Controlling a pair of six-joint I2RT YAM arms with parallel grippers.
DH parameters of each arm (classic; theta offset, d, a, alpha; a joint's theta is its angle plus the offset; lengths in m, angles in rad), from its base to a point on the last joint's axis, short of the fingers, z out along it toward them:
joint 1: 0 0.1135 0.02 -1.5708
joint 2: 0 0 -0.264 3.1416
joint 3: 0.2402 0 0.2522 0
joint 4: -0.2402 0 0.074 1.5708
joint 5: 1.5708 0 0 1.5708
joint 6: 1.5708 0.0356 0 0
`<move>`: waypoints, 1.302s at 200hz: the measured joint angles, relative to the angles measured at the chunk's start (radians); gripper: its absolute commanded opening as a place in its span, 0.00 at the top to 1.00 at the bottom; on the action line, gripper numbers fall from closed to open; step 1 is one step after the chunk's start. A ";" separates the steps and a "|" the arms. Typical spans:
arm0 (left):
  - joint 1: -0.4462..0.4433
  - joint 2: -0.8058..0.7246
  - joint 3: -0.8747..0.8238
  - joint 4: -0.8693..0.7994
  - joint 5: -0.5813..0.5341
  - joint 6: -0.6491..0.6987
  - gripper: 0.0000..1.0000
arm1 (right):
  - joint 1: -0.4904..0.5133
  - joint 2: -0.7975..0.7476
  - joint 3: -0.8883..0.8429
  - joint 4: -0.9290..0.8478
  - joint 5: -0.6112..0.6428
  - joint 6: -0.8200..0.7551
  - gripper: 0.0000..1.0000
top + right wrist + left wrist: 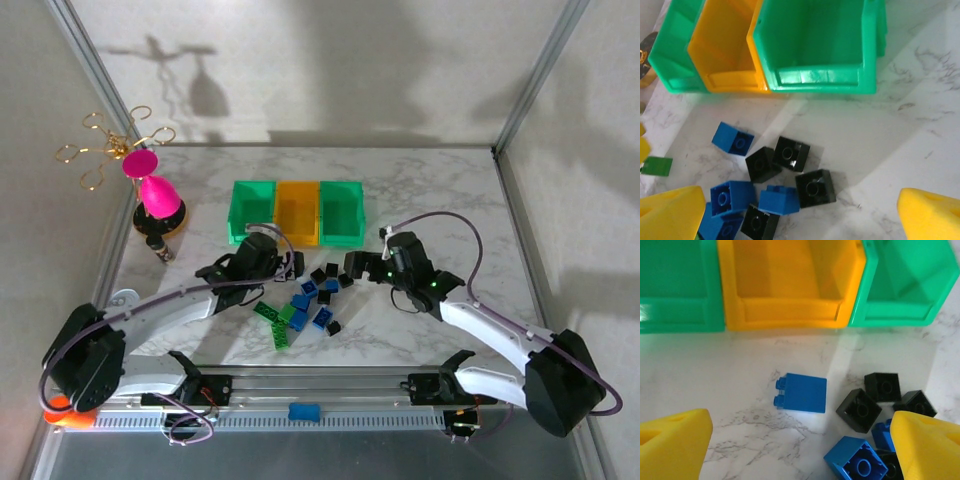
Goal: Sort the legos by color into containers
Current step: Pick up the lego from the center of the table.
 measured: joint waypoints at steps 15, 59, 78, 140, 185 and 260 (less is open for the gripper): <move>-0.016 0.069 0.039 -0.022 -0.003 0.000 0.14 | 0.017 -0.011 -0.012 -0.001 0.005 0.016 0.01; -0.024 0.253 0.132 -0.063 0.003 0.000 0.25 | 0.023 -0.024 -0.014 0.000 0.029 0.047 0.01; -0.024 0.307 0.165 -0.084 0.008 -0.002 0.30 | 0.023 -0.026 -0.014 0.000 0.032 0.057 0.01; -0.024 0.403 0.273 -0.138 0.003 -0.002 0.38 | 0.025 -0.026 -0.014 0.000 0.056 0.063 0.01; -0.024 0.429 0.288 -0.161 -0.024 0.000 0.44 | 0.025 -0.026 -0.014 0.001 0.060 0.063 0.01; -0.024 0.438 0.291 -0.174 -0.035 0.000 0.44 | 0.025 -0.026 -0.014 0.003 0.060 0.063 0.01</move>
